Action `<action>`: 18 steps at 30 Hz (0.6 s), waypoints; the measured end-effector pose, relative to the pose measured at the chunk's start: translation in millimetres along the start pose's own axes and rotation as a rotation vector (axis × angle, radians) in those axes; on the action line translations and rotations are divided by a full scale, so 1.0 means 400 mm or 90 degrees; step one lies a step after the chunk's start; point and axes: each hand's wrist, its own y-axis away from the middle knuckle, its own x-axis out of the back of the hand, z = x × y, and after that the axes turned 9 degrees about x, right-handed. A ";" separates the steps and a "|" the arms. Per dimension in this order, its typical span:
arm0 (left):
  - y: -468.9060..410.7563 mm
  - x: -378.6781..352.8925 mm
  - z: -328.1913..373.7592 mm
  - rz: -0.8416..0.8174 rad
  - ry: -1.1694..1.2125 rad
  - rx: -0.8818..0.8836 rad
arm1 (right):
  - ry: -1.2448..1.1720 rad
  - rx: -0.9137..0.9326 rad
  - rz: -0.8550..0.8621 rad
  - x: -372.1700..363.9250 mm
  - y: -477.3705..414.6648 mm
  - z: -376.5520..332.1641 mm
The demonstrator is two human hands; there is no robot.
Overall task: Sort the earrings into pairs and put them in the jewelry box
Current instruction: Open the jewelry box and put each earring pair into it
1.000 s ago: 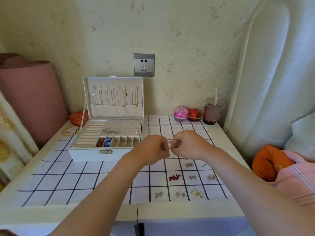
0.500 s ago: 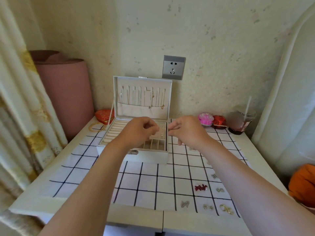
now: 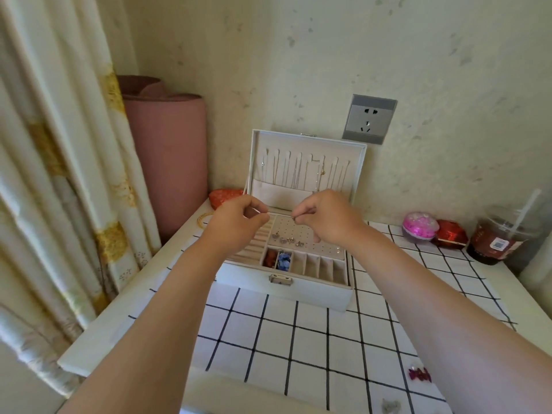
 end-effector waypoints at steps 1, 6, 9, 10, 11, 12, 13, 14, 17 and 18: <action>-0.006 0.003 -0.007 0.002 0.000 0.002 | 0.003 0.008 -0.002 -0.012 -0.008 0.005; -0.024 0.000 -0.029 0.005 -0.010 0.000 | 0.068 0.021 0.006 -0.050 -0.041 0.016; -0.031 -0.007 -0.031 0.009 -0.020 0.005 | 0.124 0.030 0.012 -0.065 -0.046 0.009; -0.032 -0.009 -0.030 0.011 -0.023 0.005 | 0.143 0.038 0.011 -0.071 -0.046 0.007; -0.033 -0.010 -0.029 0.012 -0.025 0.006 | 0.167 0.051 0.007 -0.078 -0.046 0.003; -0.033 -0.011 -0.027 0.013 -0.025 0.007 | 0.194 0.065 0.001 -0.085 -0.045 0.002; -0.033 -0.011 -0.025 0.013 -0.023 0.009 | 0.221 0.080 -0.001 -0.092 -0.044 0.001; -0.033 -0.011 -0.024 0.012 -0.019 0.010 | 0.244 0.092 0.000 -0.097 -0.043 0.002; -0.032 -0.012 -0.021 0.015 -0.007 0.010 | 0.294 0.123 0.009 -0.105 -0.042 0.005; -0.032 -0.012 -0.020 0.017 -0.005 0.011 | 0.314 0.133 0.011 -0.107 -0.041 0.005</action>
